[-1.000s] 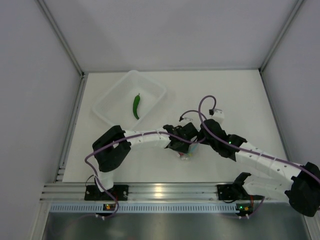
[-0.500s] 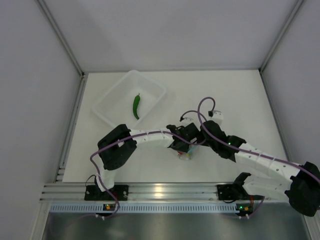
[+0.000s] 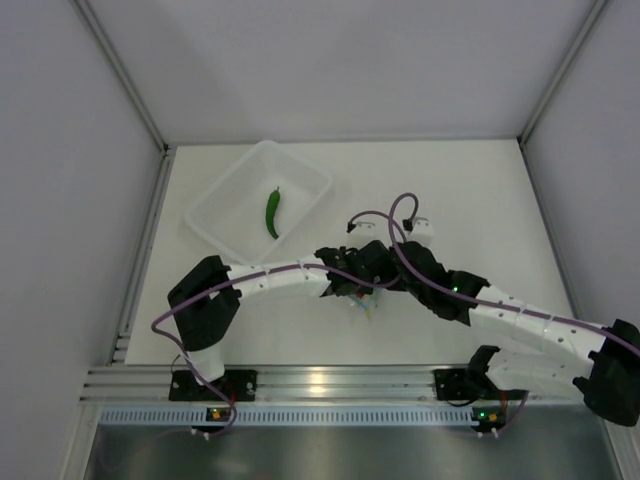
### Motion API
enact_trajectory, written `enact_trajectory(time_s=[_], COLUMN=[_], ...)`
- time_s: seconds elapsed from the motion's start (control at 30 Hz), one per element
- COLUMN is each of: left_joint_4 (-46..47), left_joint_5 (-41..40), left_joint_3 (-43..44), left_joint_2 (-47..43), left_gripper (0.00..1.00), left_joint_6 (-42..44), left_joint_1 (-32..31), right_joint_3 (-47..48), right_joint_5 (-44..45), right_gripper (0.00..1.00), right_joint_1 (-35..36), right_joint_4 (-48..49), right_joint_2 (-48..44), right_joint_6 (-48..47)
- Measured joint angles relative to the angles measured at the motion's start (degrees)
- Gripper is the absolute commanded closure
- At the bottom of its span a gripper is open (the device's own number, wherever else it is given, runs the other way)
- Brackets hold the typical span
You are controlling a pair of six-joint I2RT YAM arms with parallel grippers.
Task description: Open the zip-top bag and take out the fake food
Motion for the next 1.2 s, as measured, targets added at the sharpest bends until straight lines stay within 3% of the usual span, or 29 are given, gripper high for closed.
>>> enact_trajectory(time_s=[0.4, 0.73, 1.2], left_joint_4=[3.32, 15.19, 21.77], left_joint_5=[-2.86, 8.9, 17.33], left_joint_3=[-3.08, -14.01, -21.07], left_joint_2=[-7.65, -19.19, -26.88], left_gripper=[1.0, 1.0, 1.0], left_joint_6=[-6.75, -11.43, -11.45], left_joint_1=[0.24, 4.35, 5.66], right_joint_3=[2.43, -1.36, 0.13], right_joint_5=[8.7, 11.74, 12.66], right_gripper=[1.0, 1.0, 1.0], right_joint_1=[7.61, 8.33, 7.5], right_joint_4=[1.44, 3.3, 3.63], right_joint_2=[1.4, 3.89, 5.29], right_joint_6=[2.49, 3.54, 0.31])
